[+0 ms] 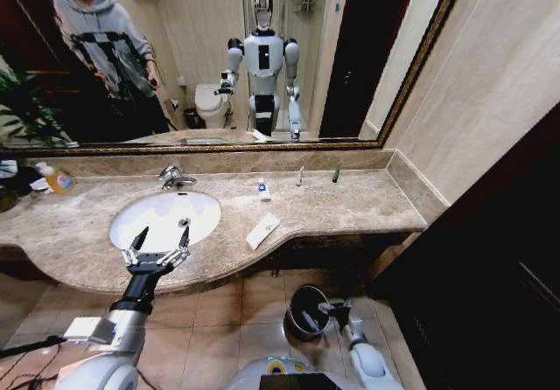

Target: Pick up the trash from the sink and place it in the trash bin.

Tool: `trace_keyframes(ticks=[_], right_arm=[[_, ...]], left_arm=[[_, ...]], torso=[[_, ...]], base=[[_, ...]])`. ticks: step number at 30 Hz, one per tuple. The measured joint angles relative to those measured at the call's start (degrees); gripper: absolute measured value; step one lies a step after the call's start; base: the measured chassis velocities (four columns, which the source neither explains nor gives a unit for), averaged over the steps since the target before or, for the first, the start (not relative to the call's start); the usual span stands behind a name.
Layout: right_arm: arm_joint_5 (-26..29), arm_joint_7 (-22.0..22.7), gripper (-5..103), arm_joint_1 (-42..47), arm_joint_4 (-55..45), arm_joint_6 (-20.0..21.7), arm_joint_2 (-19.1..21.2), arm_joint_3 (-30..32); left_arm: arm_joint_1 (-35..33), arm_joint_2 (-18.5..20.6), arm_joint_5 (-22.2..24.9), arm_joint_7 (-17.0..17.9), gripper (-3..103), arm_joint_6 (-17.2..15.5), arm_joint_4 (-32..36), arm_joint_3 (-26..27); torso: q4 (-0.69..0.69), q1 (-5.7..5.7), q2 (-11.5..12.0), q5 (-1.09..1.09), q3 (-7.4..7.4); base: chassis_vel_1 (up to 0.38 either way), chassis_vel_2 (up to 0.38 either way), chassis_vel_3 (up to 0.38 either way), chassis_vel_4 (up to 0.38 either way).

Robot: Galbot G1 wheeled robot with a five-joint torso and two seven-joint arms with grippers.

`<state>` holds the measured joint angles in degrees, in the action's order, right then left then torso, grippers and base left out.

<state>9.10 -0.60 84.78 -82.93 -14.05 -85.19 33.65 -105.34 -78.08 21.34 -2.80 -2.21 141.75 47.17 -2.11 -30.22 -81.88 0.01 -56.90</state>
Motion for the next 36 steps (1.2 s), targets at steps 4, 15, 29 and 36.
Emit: trace_keyframes(ticks=[4, 15, 29, 36], right_arm=[[0.8, 1.7, 100, 3.7, -8.3, -0.5, -1.1, 1.8], [-0.1, 7.6, 100, 10.7, -33.0, -4.0, -2.5, 6.5], [1.3, 5.0, 100, -20.1, -21.1, 10.8, 6.4, -1.9], [3.6, 4.6, 100, -33.7, -6.0, 13.5, 10.2, -6.9]], left_arm=[[0.0, 0.0, 0.0, 0.0, 100, 0.0, 0.0, 0.0], [0.0, 0.0, 0.0, 0.0, 100, 0.0, 0.0, 0.0], [0.0, 0.0, 0.0, 0.0, 100, 0.0, 0.0, 0.0], [0.0, 0.0, 0.0, 0.0, 100, 0.0, 0.0, 0.0]], torso=[[0.00, 0.00, 0.0, -0.01, 0.00], [0.02, 0.00, 0.0, -0.02, 0.00], [0.00, -0.01, 0.0, -0.01, -0.01], [0.00, -0.01, 0.0, 0.00, -0.02]], base=[[0.000, 0.000, 0.000, 0.000], [0.000, 0.000, 0.000, 0.000], [0.000, 0.000, 0.000, 0.000], [0.000, 0.000, 0.000, 0.000]])
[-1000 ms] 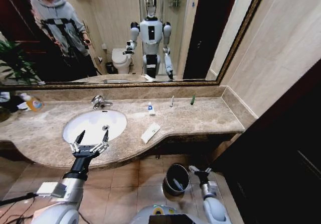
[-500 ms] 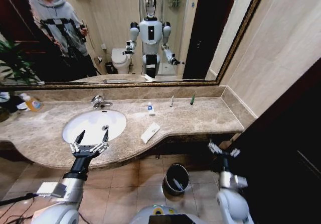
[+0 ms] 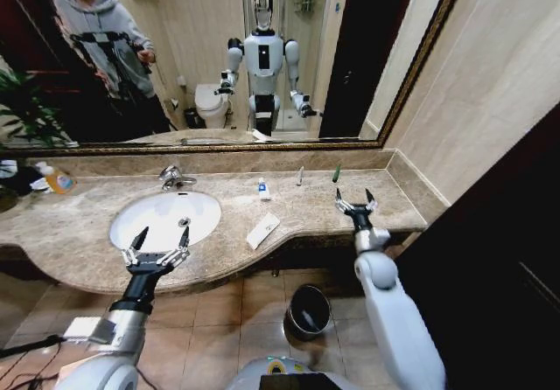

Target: Pick up the trash from the sink and place it in the trash bin.

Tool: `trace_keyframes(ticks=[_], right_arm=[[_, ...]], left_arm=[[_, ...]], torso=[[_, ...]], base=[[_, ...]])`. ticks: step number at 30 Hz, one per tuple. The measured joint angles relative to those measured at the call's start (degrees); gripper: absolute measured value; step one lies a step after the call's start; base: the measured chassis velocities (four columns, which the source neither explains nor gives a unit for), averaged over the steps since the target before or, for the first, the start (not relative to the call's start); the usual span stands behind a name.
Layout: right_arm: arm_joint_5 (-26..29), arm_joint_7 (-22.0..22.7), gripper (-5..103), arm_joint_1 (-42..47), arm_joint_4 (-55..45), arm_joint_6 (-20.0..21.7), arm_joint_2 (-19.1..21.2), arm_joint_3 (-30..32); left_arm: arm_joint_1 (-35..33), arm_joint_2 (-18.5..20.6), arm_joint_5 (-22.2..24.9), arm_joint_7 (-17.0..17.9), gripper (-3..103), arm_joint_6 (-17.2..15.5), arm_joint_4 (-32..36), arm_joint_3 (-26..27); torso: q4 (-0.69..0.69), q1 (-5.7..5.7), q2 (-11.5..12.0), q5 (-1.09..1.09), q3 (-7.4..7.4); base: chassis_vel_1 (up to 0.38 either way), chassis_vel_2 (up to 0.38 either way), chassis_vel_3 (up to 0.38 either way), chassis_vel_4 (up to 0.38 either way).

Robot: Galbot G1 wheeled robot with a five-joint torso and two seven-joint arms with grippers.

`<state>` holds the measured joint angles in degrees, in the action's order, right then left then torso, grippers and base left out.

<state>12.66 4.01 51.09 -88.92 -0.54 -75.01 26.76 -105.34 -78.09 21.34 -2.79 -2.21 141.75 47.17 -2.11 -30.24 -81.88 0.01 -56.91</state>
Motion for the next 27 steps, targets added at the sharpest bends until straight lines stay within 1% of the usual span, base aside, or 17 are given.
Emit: trace_keyframes(ticks=[2, 3, 5, 7, 8, 12, 14, 18, 20, 21, 24, 27], right_arm=[[0.0, -0.3, 100, -3.9, 4.5, -0.1, 0.2, -1.4], [-0.1, -0.6, 100, -8.3, 9.6, -0.1, -0.1, -2.6], [-0.1, -0.7, 100, -9.9, 11.4, -0.2, -0.4, -3.0], [-0.6, -0.9, 100, -13.7, 16.3, -0.6, -1.1, -3.8], [-1.4, -1.1, 100, -16.6, 20.5, -1.2, -1.8, -4.1], [-2.1, -1.3, 100, -19.1, 24.3, -1.8, -2.4, -4.3], [-3.5, -1.3, 100, -22.4, 29.0, -2.5, -3.2, -3.5], [-4.3, -0.6, 100, -23.8, 31.5, -2.5, -2.5, -2.4], [-5.0, 0.3, 100, -23.7, 32.4, -2.5, -1.7, -1.1], [-5.5, 0.5, 100, -23.7, 33.0, -2.7, -1.6, -0.7], [-6.1, 0.6, 100, -23.7, 33.9, -2.9, -1.7, -0.4], [-6.4, 0.3, 100, -24.0, 34.9, -3.3, -2.2, -0.4]], left_arm=[[0.0, 0.0, 0.0, 0.0, 100, 0.0, 0.0, 0.0], [0.0, 0.0, 0.0, 0.0, 100, 0.0, 0.0, 0.0], [0.0, 0.0, 0.0, 0.0, 100, 0.0, 0.0, 0.0], [0.0, 0.0, 0.0, 0.0, 100, 0.0, 0.0, 0.0], [0.0, 0.0, 0.0, 0.0, 100, 0.0, 0.0, 0.0], [0.0, 0.0, 0.0, 0.0, 100, 0.0, 0.0, 0.0], [0.0, 0.0, 0.0, 0.0, 100, 0.0, 0.0, 0.0], [0.0, 0.0, 0.0, 0.0, 100, 0.0, 0.0, 0.0], [0.0, 0.0, 0.0, 0.0, 100, 0.0, 0.0, 0.0], [0.0, 0.0, 0.0, 0.0, 100, 0.0, 0.0, 0.0], [0.0, 0.0, 0.0, 0.0, 100, 0.0, 0.0, 0.0], [0.0, 0.0, 0.0, 0.0, 100, 0.0, 0.0, 0.0]], torso=[[0.00, 0.00, 0.0, -0.01, 0.00], [0.00, 0.00, 0.0, 0.00, 0.00], [0.00, 0.00, 0.0, -0.01, 0.00], [-0.01, 0.00, 0.0, 0.00, 0.00], [-0.01, 0.00, 0.0, -0.01, 0.00], [-0.01, 0.00, 0.0, -0.01, 0.00], [-0.01, 0.00, 0.0, 0.00, 0.00], [-0.02, 0.00, 0.0, 0.00, 0.01], [0.01, 0.01, 0.0, -0.01, 0.01], [0.03, 0.01, 0.0, -0.03, 0.02], [0.03, 0.02, 0.0, 0.00, 0.01], [0.01, 0.01, 0.0, -0.01, 0.01]], base=[[0.000, 0.000, 0.000, 0.000], [0.000, 0.000, 0.000, 0.000], [0.000, 0.000, 0.000, 0.000], [0.000, 0.000, 0.000, 0.000], [0.000, 0.000, 0.000, 0.000], [0.000, 0.000, 0.000, 0.000], [0.000, 0.000, 0.000, 0.000], [0.000, 0.000, 0.000, 0.000], [0.000, 0.000, 0.000, 0.000], [0.000, 0.000, 0.000, 0.000], [0.000, 0.000, 0.000, 0.000], [0.000, 0.000, 0.000, 0.000]])
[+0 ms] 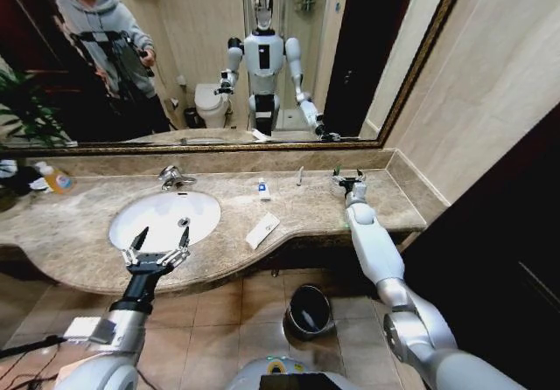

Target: Pick up the trash from the sink and place it in the trash bin.

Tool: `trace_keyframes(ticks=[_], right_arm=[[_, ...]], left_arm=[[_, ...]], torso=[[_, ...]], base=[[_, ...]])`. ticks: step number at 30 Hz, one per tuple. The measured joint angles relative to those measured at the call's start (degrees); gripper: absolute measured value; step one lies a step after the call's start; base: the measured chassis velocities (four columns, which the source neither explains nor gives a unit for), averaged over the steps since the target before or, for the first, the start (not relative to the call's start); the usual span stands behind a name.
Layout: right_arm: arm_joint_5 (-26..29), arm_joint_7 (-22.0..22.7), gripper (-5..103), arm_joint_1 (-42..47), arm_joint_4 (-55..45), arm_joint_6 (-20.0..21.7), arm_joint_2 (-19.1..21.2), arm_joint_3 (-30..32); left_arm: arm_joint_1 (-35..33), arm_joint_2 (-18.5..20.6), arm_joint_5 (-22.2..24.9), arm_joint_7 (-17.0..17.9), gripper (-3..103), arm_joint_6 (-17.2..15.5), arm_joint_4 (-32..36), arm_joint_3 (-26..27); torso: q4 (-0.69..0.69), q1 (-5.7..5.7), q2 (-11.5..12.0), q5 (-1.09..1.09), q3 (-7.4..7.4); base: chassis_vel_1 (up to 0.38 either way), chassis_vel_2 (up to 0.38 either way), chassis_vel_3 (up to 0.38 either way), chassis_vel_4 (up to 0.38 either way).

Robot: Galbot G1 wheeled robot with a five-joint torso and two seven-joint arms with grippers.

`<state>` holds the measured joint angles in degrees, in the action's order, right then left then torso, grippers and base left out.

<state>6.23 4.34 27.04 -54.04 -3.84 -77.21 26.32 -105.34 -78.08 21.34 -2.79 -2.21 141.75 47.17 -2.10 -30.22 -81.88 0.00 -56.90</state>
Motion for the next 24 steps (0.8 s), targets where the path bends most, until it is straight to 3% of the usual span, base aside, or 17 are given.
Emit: trace_keyframes(ticks=[17, 18, 20, 24], right_arm=[[0.2, -1.8, 100, -4.7, 5.4, -0.7, -2.8, -0.6], [0.2, -1.9, 93, -5.3, 6.2, -1.0, -3.1, -0.5], [0.1, -1.9, 93, -5.6, 6.5, -1.1, -3.2, -0.5], [0.0, -2.0, 82, -5.8, 7.0, -1.2, -3.3, -0.4]], left_arm=[[0.0, 0.0, 0.0, 0.0, 100, 0.0, 0.0, 0.0], [0.0, 0.0, 0.0, 0.0, 100, 0.0, 0.0, 0.0], [0.0, 0.0, 0.0, 0.0, 100, 0.0, 0.0, 0.0], [0.0, 0.0, 0.0, 0.0, 100, 0.0, 0.0, 0.0]], torso=[[-0.01, 0.00, 0.0, 0.00, 0.00], [-0.01, 0.00, 0.0, 0.00, 0.00], [-0.01, 0.00, 0.0, -0.01, 0.00], [-0.01, 0.00, 0.0, 0.00, 0.00]], base=[[0.000, 0.000, 0.000, 0.000], [0.000, 0.000, 0.000, 0.000], [0.000, 0.000, 0.000, 0.000], [0.000, 0.000, 0.000, 0.000]])
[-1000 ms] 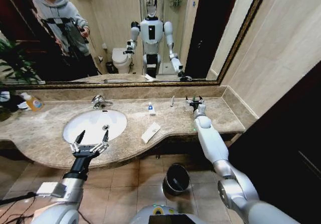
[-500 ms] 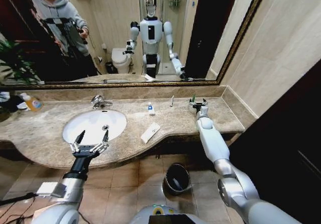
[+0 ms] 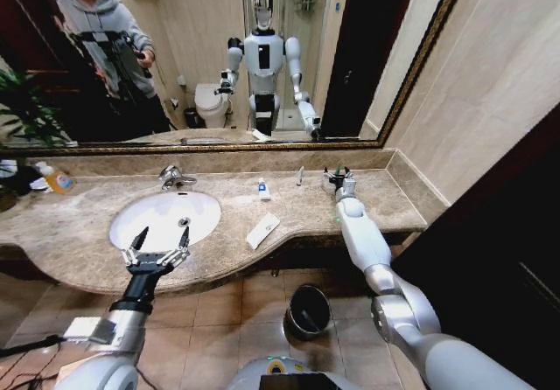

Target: Pick up the trash from the sink and place it in the trash bin.

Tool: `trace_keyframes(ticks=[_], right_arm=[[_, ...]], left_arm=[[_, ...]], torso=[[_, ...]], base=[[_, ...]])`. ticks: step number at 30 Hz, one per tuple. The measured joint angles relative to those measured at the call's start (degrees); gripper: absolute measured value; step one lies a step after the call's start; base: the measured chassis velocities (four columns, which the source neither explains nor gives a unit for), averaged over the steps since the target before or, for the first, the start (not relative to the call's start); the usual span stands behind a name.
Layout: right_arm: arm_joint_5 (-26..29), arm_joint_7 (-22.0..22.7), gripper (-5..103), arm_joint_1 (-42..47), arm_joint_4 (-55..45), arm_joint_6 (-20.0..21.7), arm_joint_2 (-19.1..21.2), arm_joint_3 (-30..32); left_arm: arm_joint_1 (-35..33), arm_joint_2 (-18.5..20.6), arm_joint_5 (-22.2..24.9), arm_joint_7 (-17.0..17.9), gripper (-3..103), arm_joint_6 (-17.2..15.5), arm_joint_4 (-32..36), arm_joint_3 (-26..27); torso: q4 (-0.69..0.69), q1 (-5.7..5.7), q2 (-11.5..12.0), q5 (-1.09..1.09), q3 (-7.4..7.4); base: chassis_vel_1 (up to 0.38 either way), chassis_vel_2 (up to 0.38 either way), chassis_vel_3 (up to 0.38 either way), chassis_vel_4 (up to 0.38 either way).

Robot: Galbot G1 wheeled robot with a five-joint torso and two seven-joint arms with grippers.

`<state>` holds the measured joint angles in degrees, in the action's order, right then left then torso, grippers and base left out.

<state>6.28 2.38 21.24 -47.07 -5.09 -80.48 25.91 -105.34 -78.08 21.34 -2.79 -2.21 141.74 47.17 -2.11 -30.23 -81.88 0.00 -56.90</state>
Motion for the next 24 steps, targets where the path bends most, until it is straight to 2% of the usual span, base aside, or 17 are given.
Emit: trace_keyframes(ticks=[2, 3, 8, 11, 15, 18, 20, 23, 24], right_arm=[[0.0, 0.0, 78, 0.0, 0.1, 0.0, 0.0, 0.1], [0.0, 0.0, 70, 0.0, 0.2, -0.1, 0.0, 0.1], [0.1, 0.1, 62, 0.1, 0.2, -0.1, 0.0, 0.2], [0.3, 0.0, 50, 0.2, 0.2, -0.1, 0.1, 0.2], [0.6, -0.2, 41, 0.4, 0.0, 0.0, 0.3, 0.0], [0.6, -0.3, 29, 0.6, -0.3, 0.1, 0.4, -0.1], [0.6, -0.3, 29, 0.7, -0.4, 0.1, 0.5, -0.1], [0.6, -0.3, 18, 0.8, -0.6, 0.1, 0.5, -0.1], [0.6, -0.3, 18, 0.8, -0.6, 0.1, 0.5, -0.1]], left_arm=[[0.0, 0.0, 0.0, 0.0, 100, 0.0, 0.0, 0.0], [0.0, 0.0, 0.0, 0.0, 100, 0.0, 0.0, 0.0], [0.0, 0.0, 0.0, 0.0, 100, 0.0, 0.0, 0.0], [0.0, 0.0, 0.0, 0.0, 100, 0.0, 0.0, 0.0], [0.0, 0.0, 0.0, 0.0, 100, 0.0, 0.0, 0.0], [0.0, 0.0, 0.0, 0.0, 100, 0.0, 0.0, 0.0], [0.0, 0.0, 0.0, 0.0, 100, 0.0, 0.0, 0.0], [0.0, 0.0, 0.0, 0.0, 100, 0.0, 0.0, 0.0], [0.0, 0.0, 0.0, 0.0, 100, 0.0, 0.0, 0.0]], torso=[[0.00, 0.00, 0.0, 0.00, 0.00], [0.00, 0.00, 0.0, 0.00, 0.00], [0.00, 0.00, 0.0, 0.00, 0.00], [0.00, 0.00, 0.0, 0.00, 0.00], [0.00, 0.00, 0.0, 0.00, 0.00], [0.00, 0.00, 0.0, 0.00, 0.00], [0.00, 0.00, 0.0, 0.01, 0.00], [0.00, 0.00, 0.0, 0.00, 0.00], [0.00, 0.00, 0.0, 0.00, 0.00]], base=[[0.000, 0.000, 0.000, 0.000], [0.000, 0.000, 0.000, 0.000], [0.000, 0.000, 0.000, 0.000], [0.000, 0.000, 0.000, 0.000], [0.000, 0.000, 0.000, 0.000], [0.000, 0.000, 0.000, 0.000], [0.000, 0.000, 0.000, 0.000], [0.000, 0.000, 0.000, 0.000], [0.000, 0.000, 0.000, 0.000]])
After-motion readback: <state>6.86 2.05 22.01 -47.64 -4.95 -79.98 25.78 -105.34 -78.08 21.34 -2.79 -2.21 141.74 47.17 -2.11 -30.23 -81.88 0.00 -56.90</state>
